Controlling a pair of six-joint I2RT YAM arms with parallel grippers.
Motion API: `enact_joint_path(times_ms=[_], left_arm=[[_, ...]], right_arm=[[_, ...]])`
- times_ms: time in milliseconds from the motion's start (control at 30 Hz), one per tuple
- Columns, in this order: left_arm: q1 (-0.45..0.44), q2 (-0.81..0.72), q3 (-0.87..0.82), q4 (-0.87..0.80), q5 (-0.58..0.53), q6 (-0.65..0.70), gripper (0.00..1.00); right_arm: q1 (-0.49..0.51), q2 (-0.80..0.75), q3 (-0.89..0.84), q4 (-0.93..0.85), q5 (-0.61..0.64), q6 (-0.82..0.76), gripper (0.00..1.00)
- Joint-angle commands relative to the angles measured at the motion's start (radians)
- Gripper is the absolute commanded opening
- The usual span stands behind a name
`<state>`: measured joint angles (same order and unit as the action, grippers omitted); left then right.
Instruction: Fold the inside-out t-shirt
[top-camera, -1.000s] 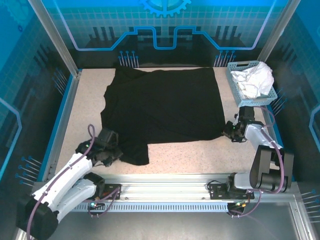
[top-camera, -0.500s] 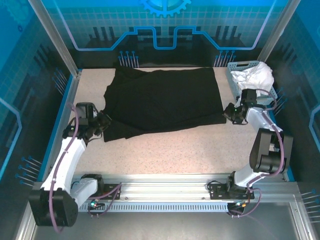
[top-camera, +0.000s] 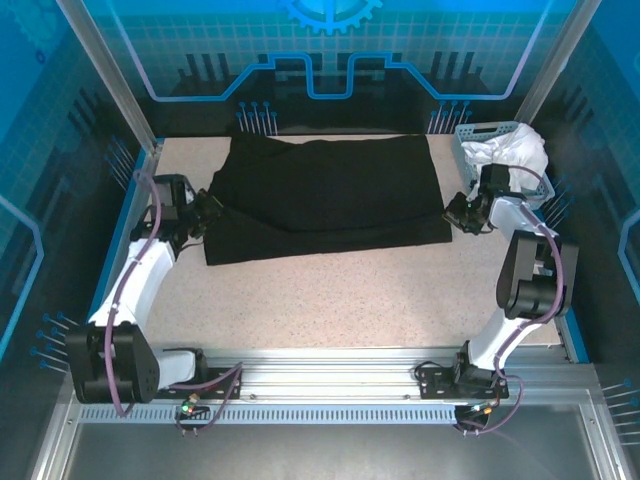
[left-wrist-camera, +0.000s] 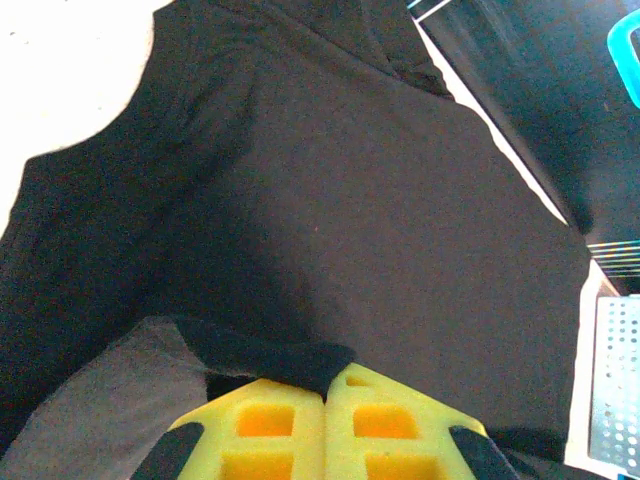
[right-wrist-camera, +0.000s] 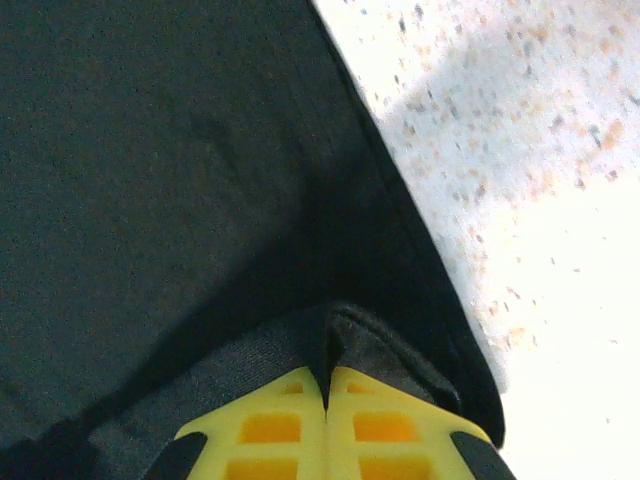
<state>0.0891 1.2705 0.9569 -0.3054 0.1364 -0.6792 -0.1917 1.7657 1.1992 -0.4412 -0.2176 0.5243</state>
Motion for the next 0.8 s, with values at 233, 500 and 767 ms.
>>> enact_joint_path(times_ms=[233, 500, 767], left_arm=[[0.027, 0.175, 0.134, 0.074, -0.017, 0.035, 0.0], [0.04, 0.428, 0.287, 0.11, -0.046, 0.054, 0.0], [0.065, 0.712, 0.539, 0.057, -0.027, 0.066, 0.45]], right_arm=[[0.076, 0.185, 0.247, -0.036, 0.055, 0.029, 0.0], [0.103, 0.42, 0.557, -0.136, 0.162, 0.031, 0.05], [0.122, 0.456, 0.663, -0.204, 0.249, -0.015, 0.3]])
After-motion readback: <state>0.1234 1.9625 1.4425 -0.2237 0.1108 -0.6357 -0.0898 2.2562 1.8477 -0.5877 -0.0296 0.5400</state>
